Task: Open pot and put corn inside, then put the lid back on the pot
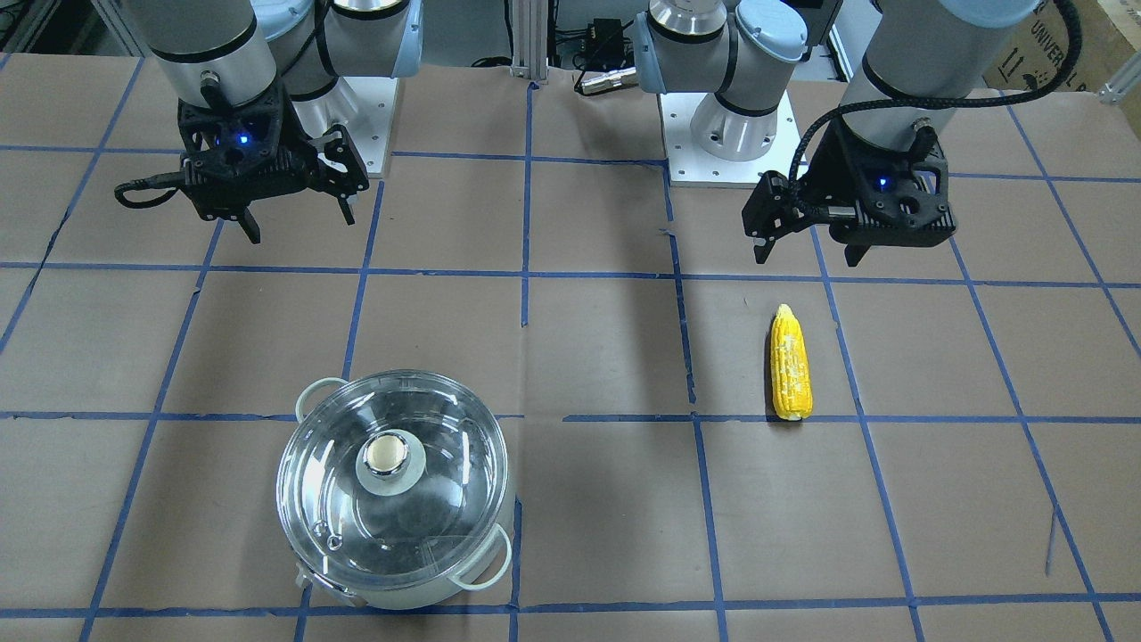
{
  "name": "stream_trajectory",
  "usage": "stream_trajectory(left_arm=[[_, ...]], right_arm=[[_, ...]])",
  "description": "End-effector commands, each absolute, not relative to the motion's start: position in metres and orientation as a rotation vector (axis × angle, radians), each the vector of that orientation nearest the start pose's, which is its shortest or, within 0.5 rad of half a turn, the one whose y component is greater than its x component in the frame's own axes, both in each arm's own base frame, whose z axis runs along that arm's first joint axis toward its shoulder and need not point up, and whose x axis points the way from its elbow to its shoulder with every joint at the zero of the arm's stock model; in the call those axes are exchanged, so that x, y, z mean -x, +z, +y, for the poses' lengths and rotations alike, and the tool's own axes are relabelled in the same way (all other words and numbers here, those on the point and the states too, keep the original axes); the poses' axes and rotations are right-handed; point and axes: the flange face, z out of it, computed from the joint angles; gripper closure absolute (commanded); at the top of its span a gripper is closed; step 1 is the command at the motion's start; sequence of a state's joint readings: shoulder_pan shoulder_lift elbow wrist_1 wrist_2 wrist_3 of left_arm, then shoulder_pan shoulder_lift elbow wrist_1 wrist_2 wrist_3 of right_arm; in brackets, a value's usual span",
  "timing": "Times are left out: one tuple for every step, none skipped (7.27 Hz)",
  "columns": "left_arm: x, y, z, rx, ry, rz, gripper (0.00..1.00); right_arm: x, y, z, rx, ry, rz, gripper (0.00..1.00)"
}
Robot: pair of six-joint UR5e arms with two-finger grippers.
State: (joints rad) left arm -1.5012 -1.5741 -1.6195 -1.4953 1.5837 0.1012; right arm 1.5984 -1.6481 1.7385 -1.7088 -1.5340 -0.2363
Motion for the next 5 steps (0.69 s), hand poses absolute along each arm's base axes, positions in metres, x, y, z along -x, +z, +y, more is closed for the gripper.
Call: stream_trajectory(left_arm=[[0.095, 0.461, -0.511, -0.076, -0.05, 3.122, 0.0], [0.098, 0.454, -0.509, -0.07, -0.03, 3.131, 0.0], [0.097, 0.458, -0.51, -0.065, -0.044, 3.13, 0.0], [0.095, 0.452, -0.509, -0.072, -0.021, 3.121, 0.0], [0.096, 0.457, -0.51, -0.06, -0.036, 3.122, 0.0]], right_arm=[[-0.15, 0.457, -0.457, 0.41, -0.08, 3.082, 0.0], [-0.15, 0.46, -0.456, 0.408, -0.091, 3.082, 0.0], [-0.15, 0.462, -0.459, 0.408, -0.098, 3.083, 0.0], [-0.154, 0.463, -0.464, 0.403, -0.134, 3.058, 0.0], [-0.16, 0.451, -0.484, 0.384, -0.164, 3.008, 0.0]])
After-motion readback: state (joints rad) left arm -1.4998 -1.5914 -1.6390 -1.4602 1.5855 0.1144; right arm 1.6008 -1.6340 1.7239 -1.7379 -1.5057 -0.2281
